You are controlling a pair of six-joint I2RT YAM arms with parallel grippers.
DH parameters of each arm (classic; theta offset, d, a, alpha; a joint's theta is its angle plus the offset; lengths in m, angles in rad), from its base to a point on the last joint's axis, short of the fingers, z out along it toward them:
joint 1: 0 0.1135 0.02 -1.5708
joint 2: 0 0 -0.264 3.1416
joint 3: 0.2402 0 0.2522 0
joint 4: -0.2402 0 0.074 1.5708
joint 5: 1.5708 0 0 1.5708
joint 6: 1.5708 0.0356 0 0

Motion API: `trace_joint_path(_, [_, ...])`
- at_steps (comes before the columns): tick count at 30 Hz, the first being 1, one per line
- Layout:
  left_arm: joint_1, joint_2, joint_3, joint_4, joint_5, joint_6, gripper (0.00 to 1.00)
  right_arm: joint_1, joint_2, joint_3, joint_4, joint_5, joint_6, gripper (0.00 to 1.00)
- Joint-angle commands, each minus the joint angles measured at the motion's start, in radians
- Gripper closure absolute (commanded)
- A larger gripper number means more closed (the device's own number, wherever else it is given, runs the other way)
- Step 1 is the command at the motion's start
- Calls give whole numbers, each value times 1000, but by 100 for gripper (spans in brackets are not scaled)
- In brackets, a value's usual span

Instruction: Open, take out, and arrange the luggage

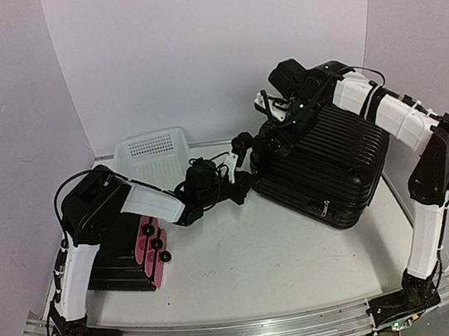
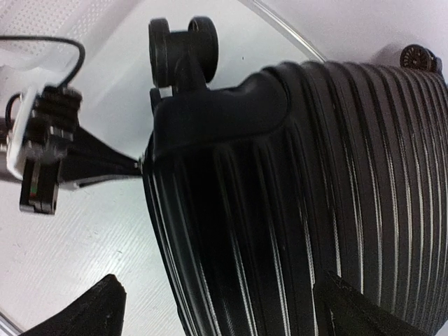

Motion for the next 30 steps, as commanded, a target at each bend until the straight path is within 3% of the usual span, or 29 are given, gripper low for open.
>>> trace_joint_path(1, [-94, -113, -19, 53, 43, -37, 100, 20, 66, 147, 10, -15, -57, 5])
trace_joint_path(11, [-161, -126, -76, 54, -10, -72, 100, 52, 194, 260, -24, -28, -252, 11])
trace_joint_path(19, [-148, -152, -136, 51, -83, -47, 100, 54, 344, 427, -20, 72, -225, 17])
trace_joint_path(23, [-103, -163, -155, 33, -108, -63, 100, 52, 365, 346, -21, 125, -206, 39])
trace_joint_path(30, [34, -124, -117, -13, -78, -101, 100, -12, 269, 113, -27, 10, -113, 49])
